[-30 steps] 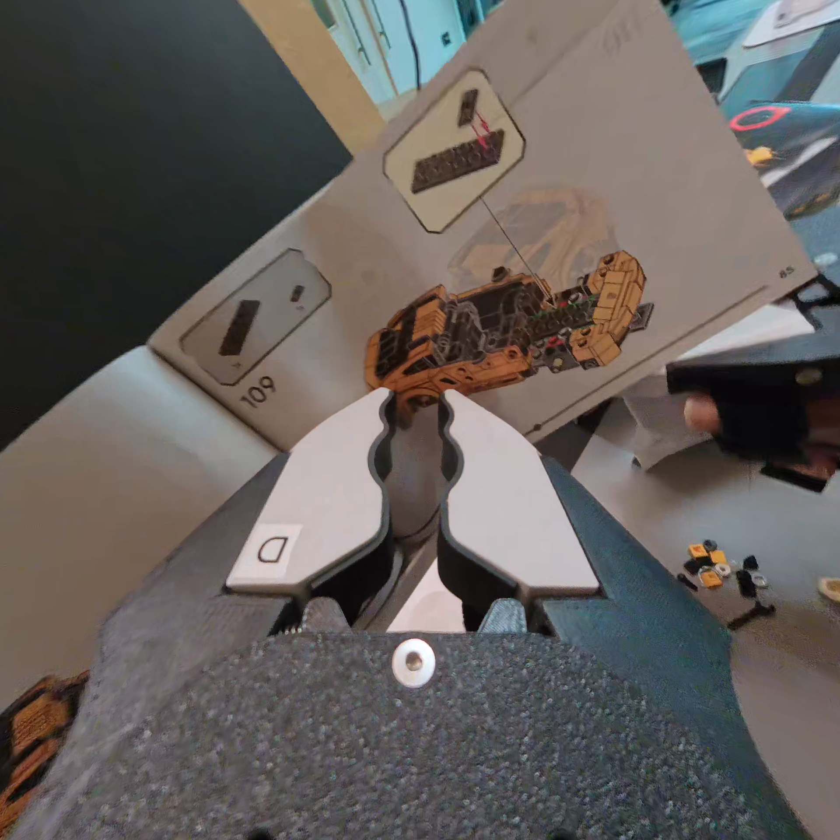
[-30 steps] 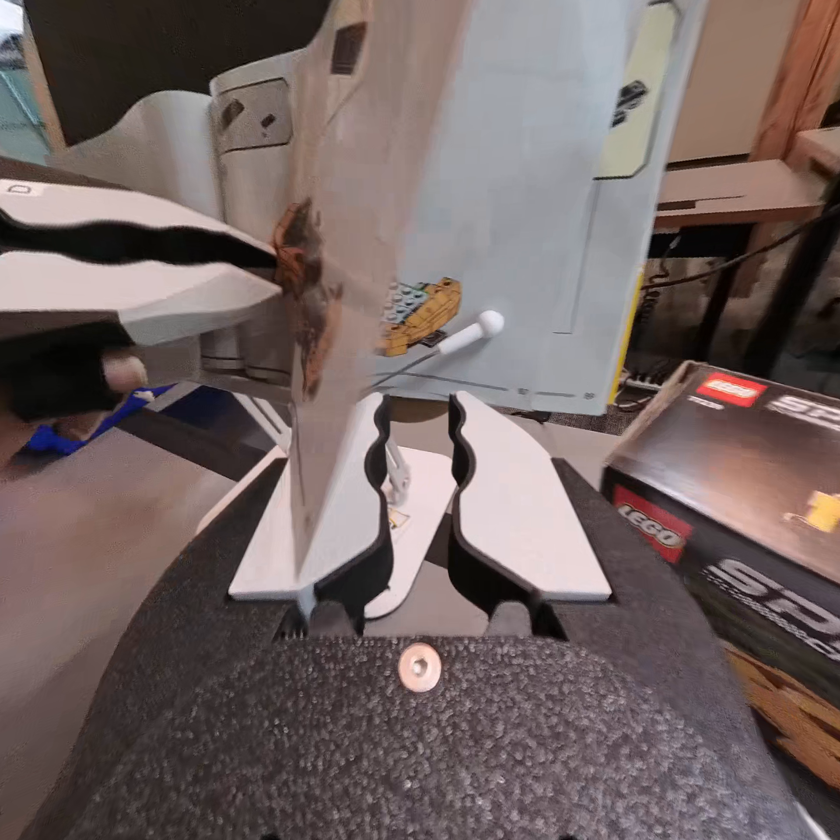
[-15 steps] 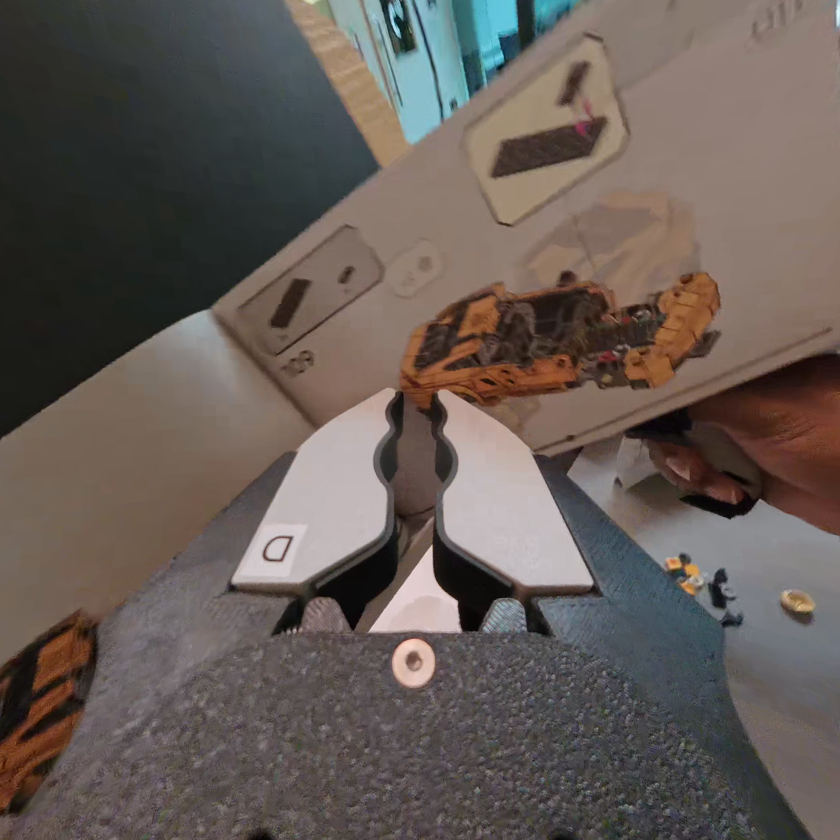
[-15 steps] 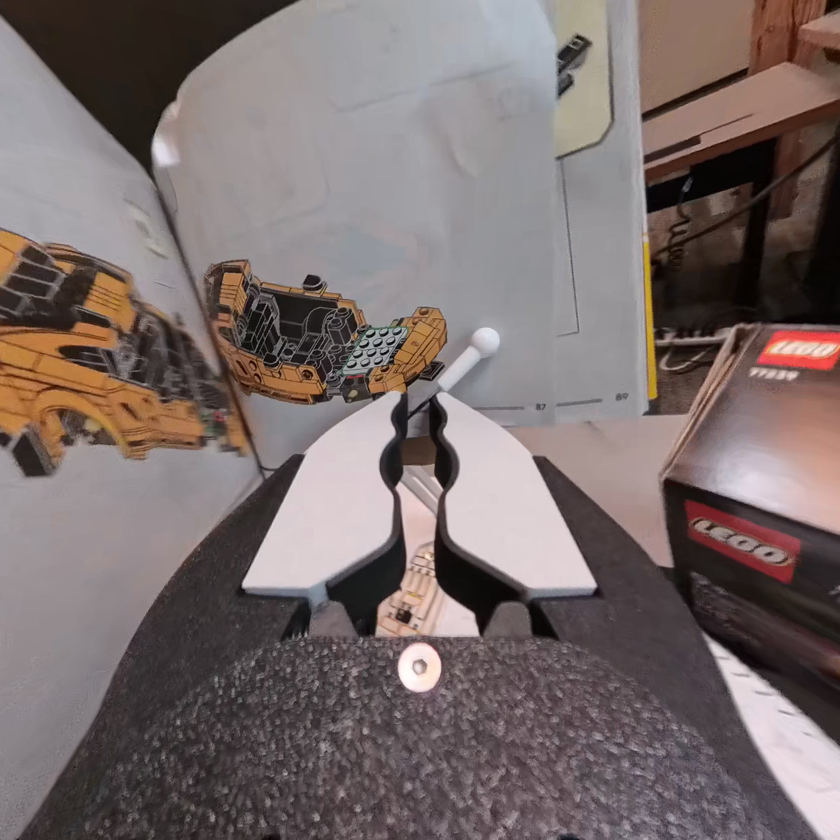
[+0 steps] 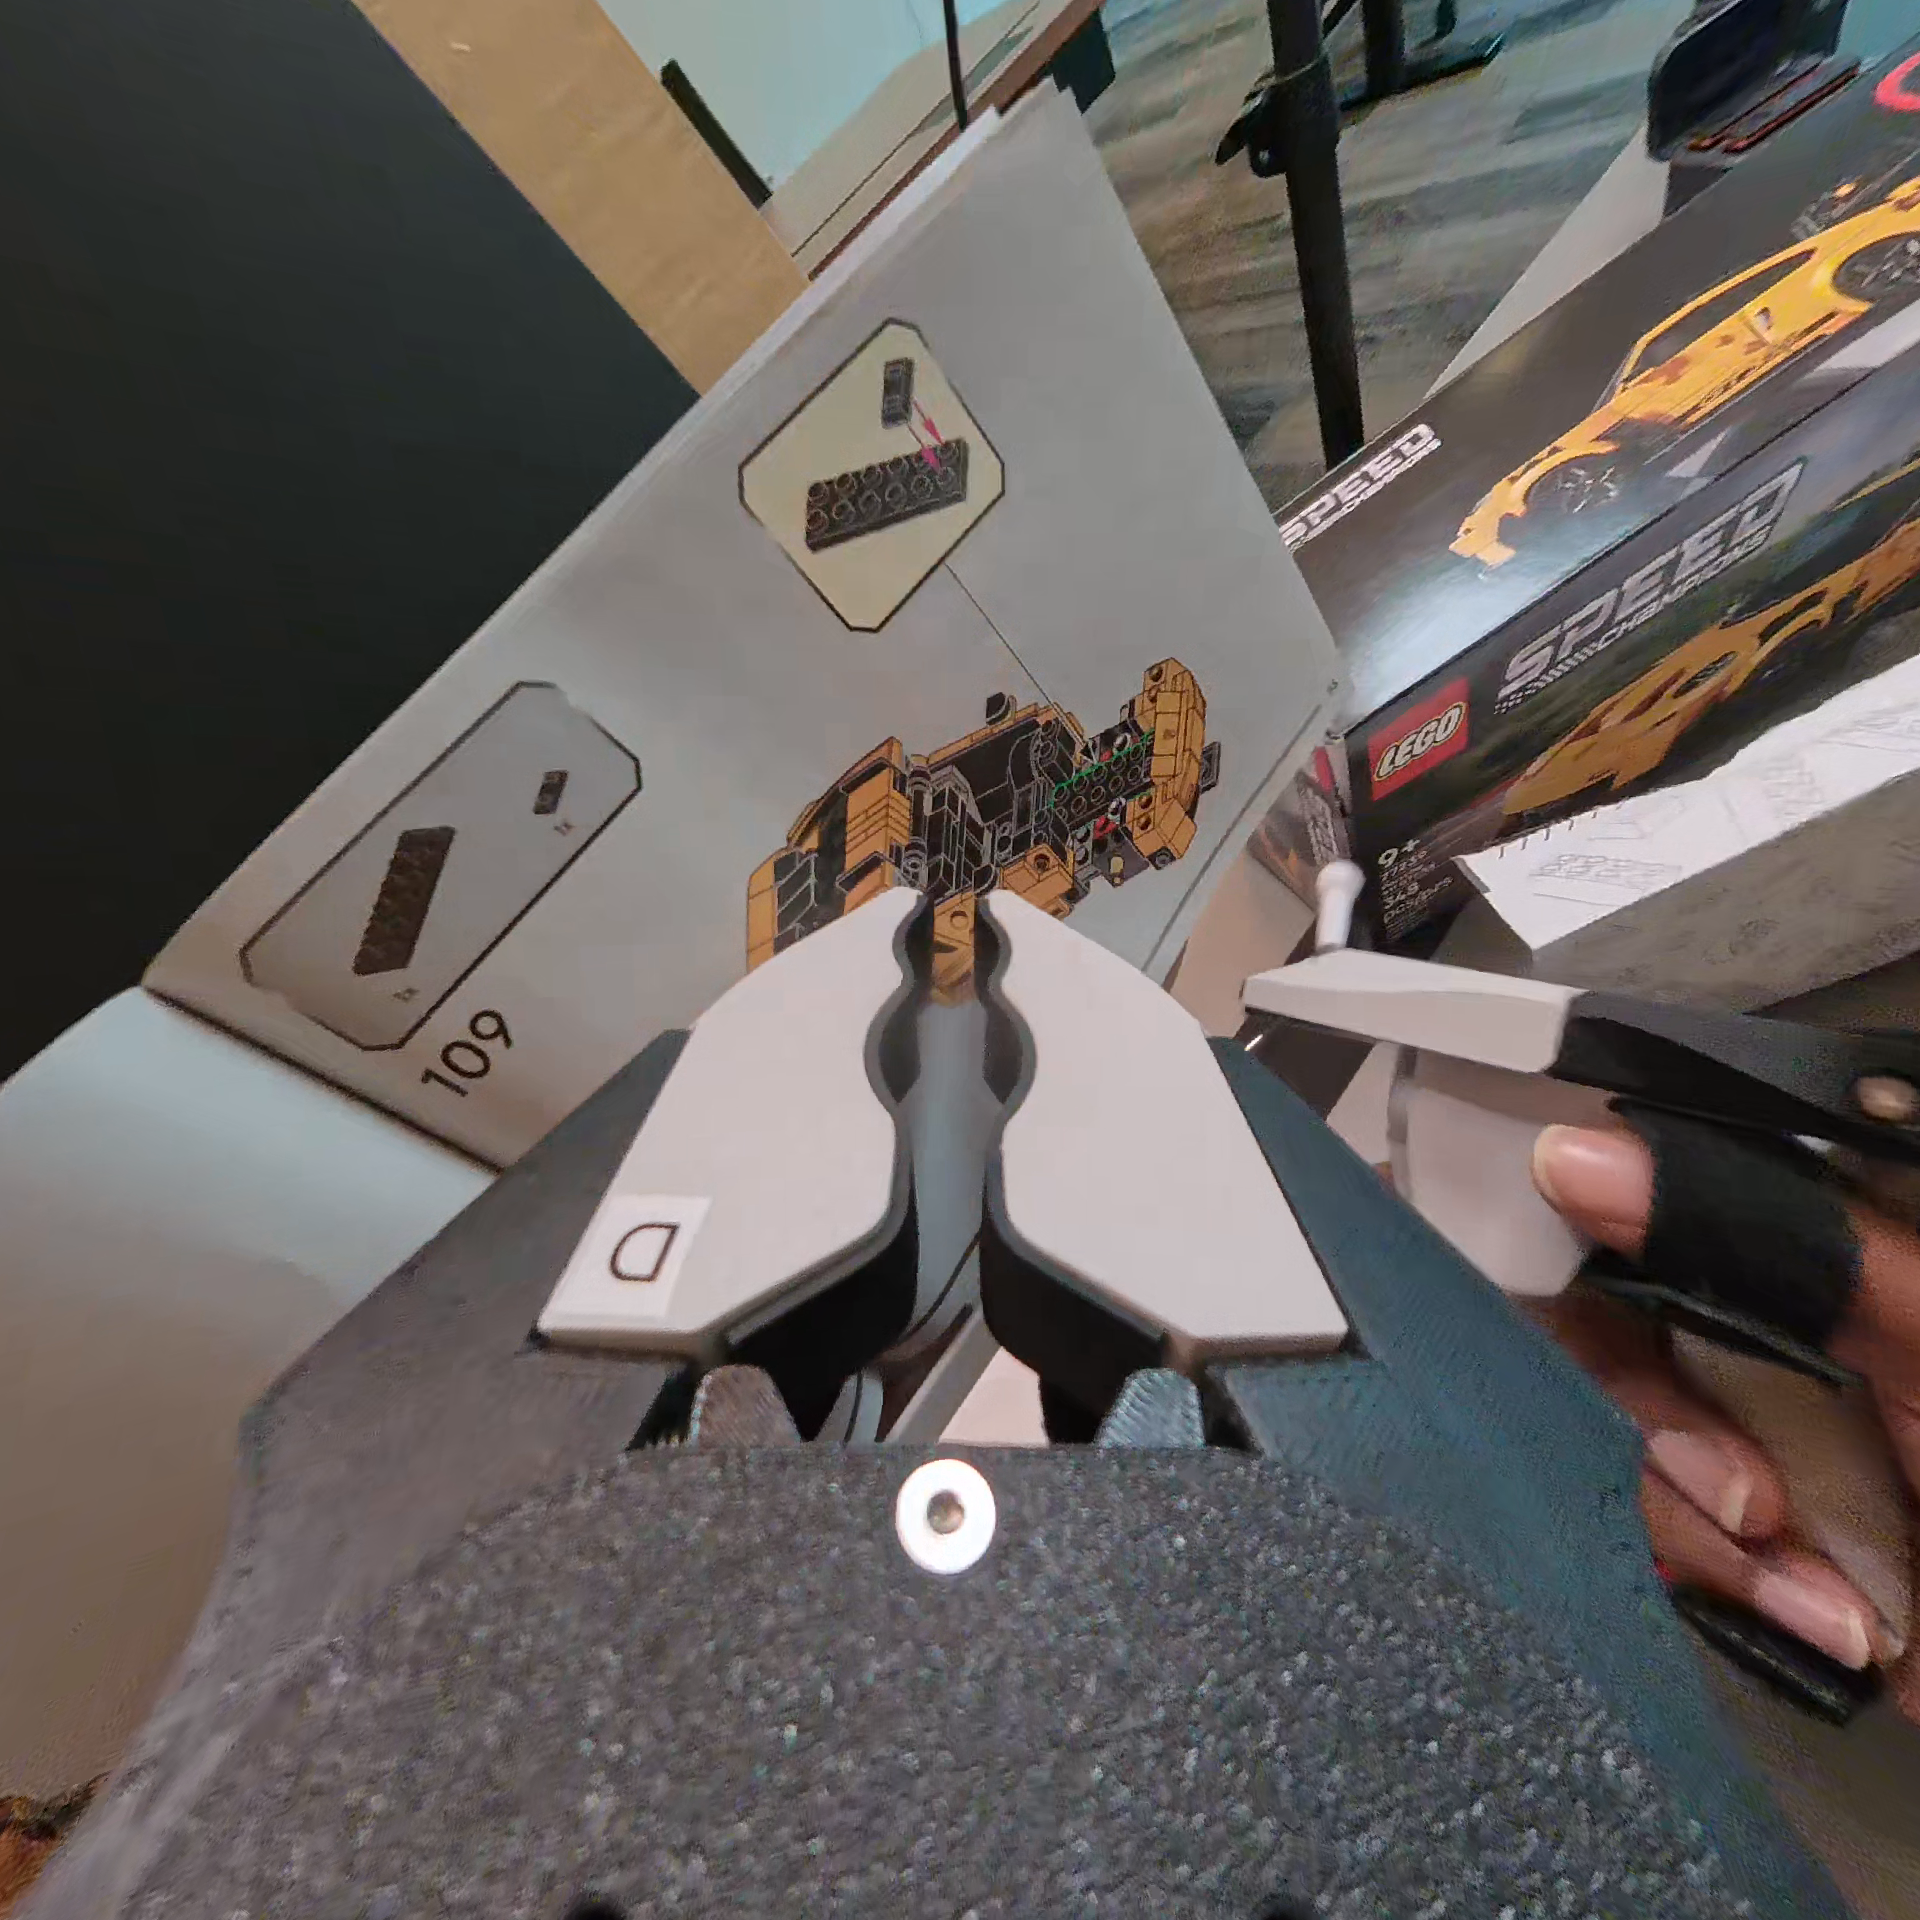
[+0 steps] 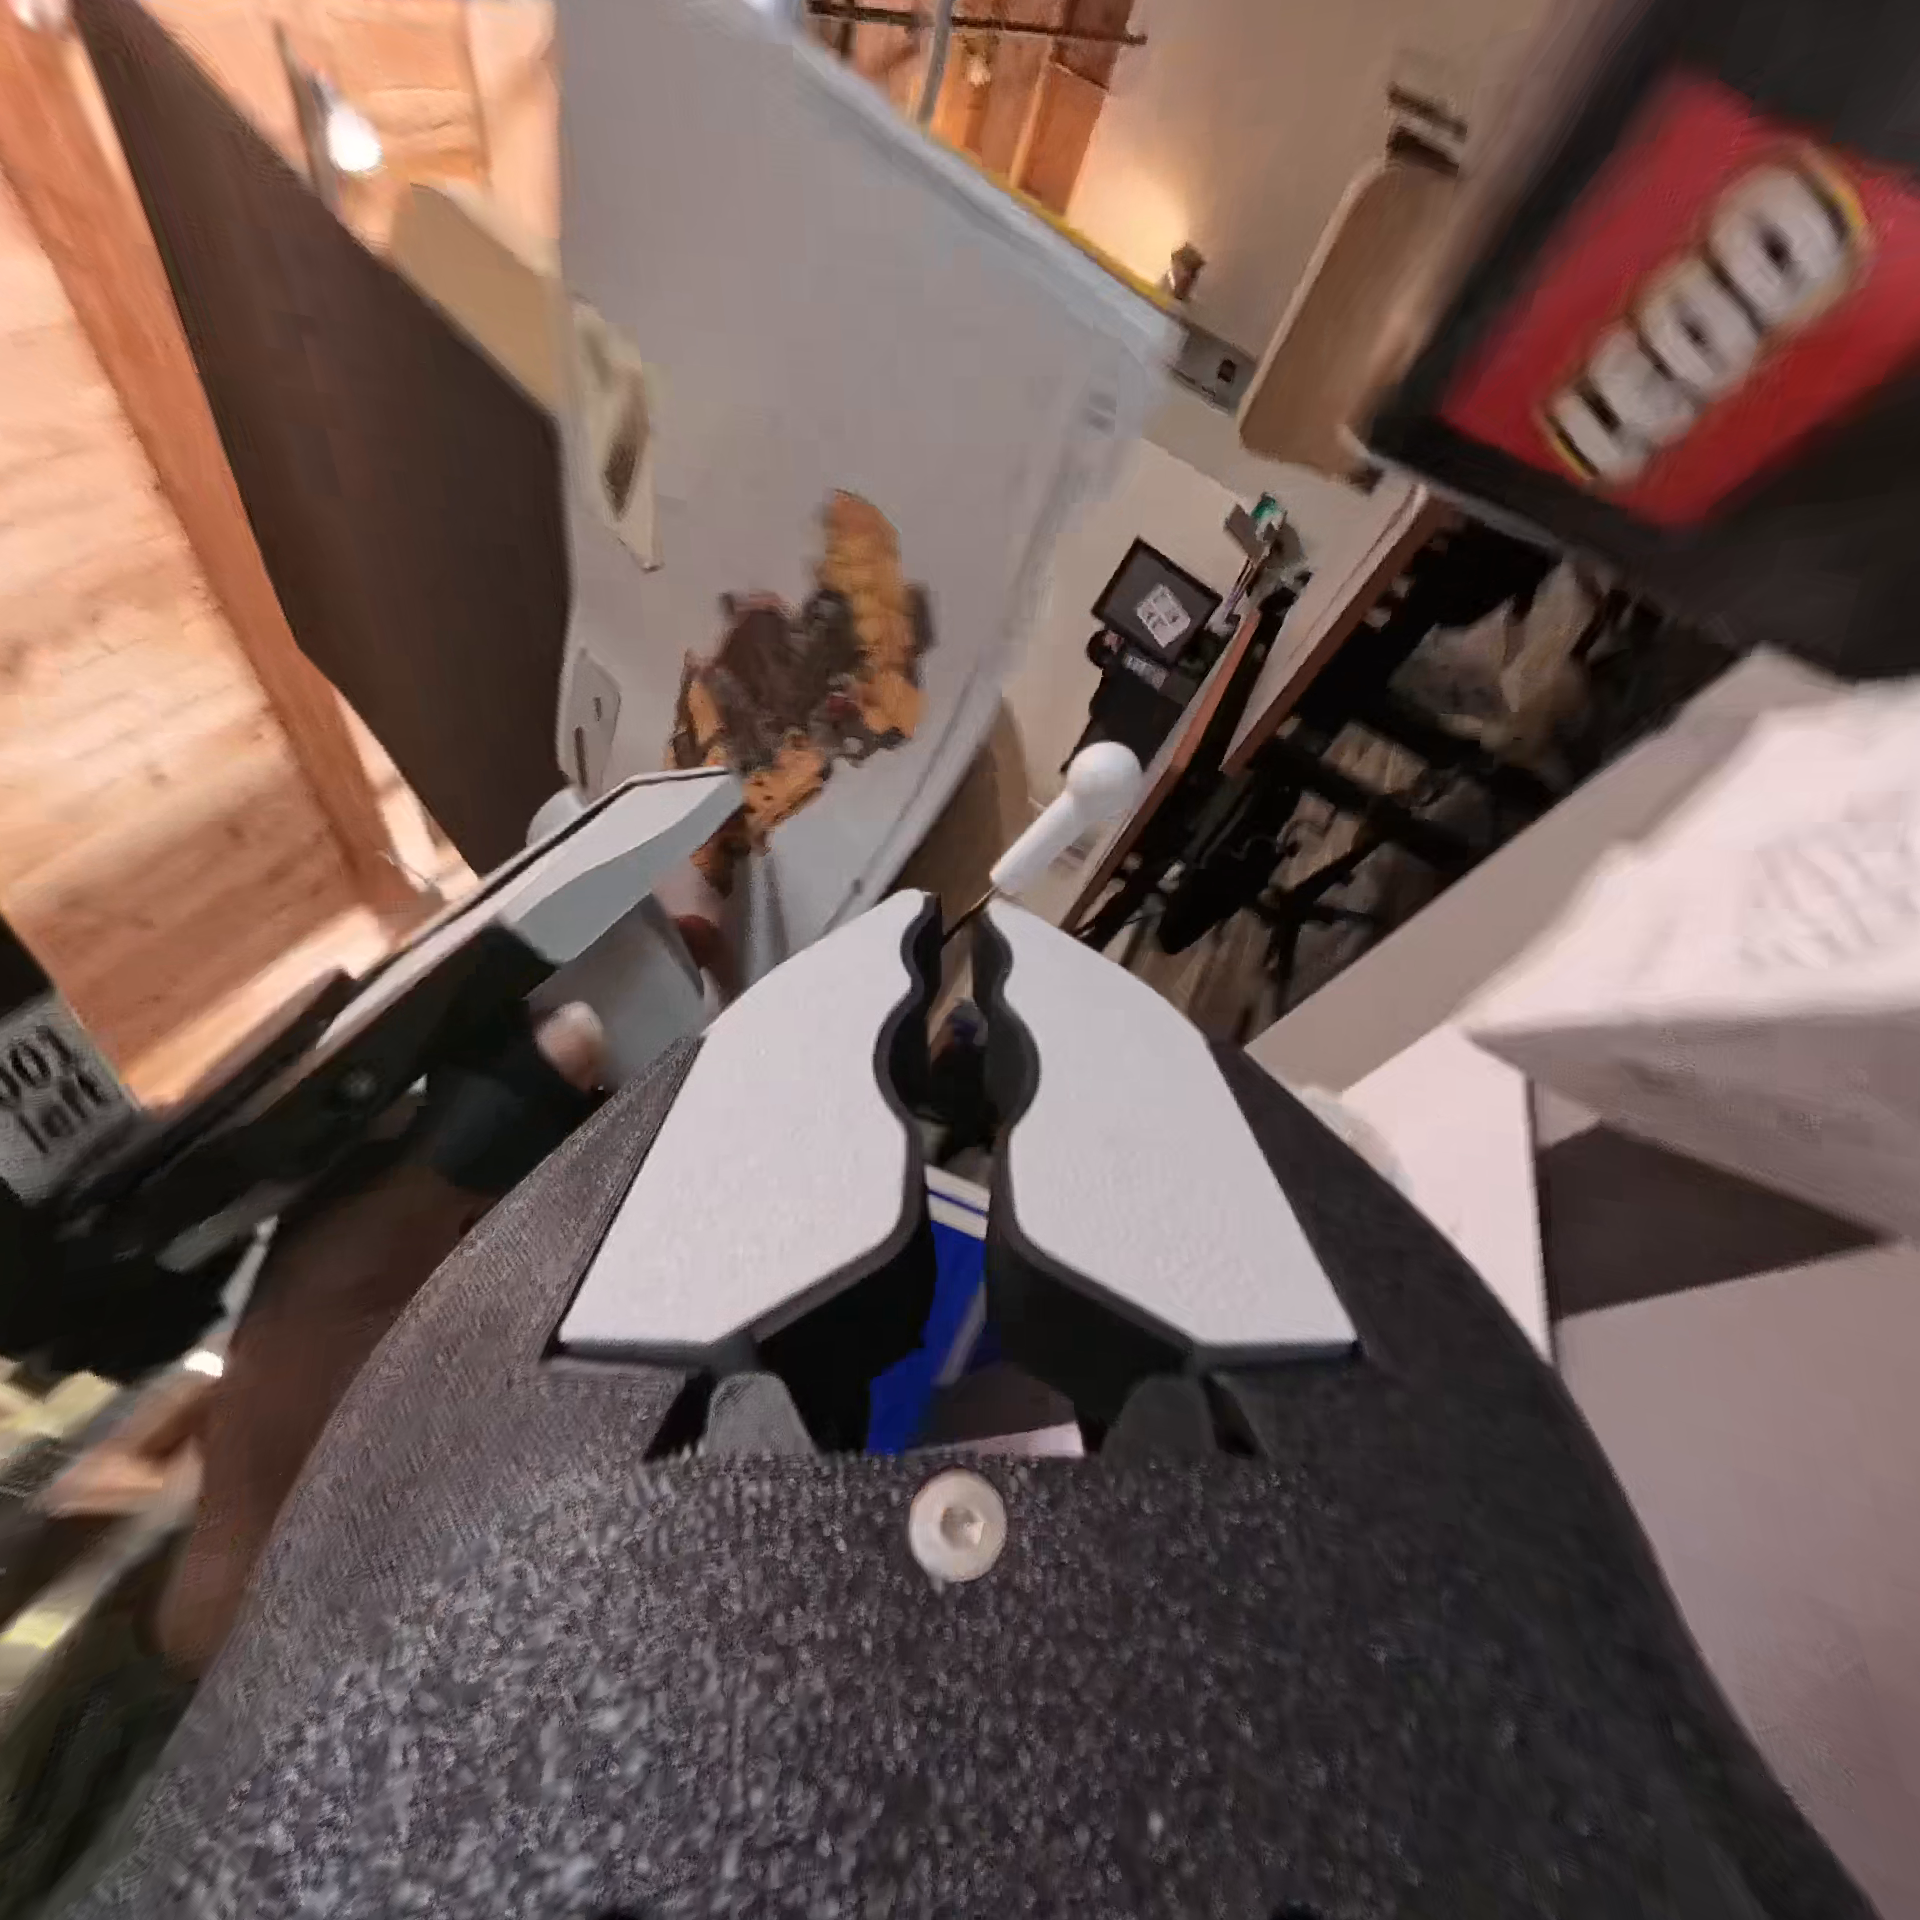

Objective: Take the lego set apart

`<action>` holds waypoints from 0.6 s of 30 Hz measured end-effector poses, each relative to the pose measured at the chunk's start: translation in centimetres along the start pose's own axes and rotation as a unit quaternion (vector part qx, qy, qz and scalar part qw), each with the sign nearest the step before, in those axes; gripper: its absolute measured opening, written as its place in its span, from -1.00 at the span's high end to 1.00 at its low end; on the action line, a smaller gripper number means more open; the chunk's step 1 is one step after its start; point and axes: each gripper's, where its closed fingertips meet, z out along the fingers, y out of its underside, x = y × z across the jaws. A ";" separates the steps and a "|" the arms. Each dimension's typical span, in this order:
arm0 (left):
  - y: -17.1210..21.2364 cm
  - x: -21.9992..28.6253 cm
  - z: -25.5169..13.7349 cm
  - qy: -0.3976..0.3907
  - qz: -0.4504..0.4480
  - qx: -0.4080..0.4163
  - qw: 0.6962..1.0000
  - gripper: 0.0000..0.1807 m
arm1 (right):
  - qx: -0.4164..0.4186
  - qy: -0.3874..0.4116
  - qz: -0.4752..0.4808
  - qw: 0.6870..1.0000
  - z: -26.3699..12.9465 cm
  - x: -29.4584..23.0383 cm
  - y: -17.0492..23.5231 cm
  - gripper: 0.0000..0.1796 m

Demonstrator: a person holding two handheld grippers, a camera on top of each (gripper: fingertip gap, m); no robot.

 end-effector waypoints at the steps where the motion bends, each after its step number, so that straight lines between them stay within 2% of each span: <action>1: 0.0 -0.1 0.0 -0.006 0.003 -0.004 1.000 0.95 | 0.002 0.001 -0.054 0.999 0.0 -0.7 -0.4 0.95; 5: 0.0 0.0 -0.1 -0.004 0.004 -0.001 1.000 1.00 | -0.031 0.017 -0.265 0.964 0.8 -3.4 -1.2 0.96; 7: 0.0 0.0 -0.1 -0.003 0.002 0.001 1.000 1.00 | -0.058 0.038 -0.336 0.939 1.6 -3.7 -1.3 0.94; 11: -0.1 0.1 -0.2 0.003 -0.001 0.007 1.000 0.97 | -0.112 0.050 -0.335 0.934 2.6 -3.4 -1.3 0.94; 18: -1.1 0.6 -2.2 0.020 -0.035 0.044 0.998 0.89 | -0.133 0.037 -0.365 0.921 2.5 -3.6 -1.2 0.92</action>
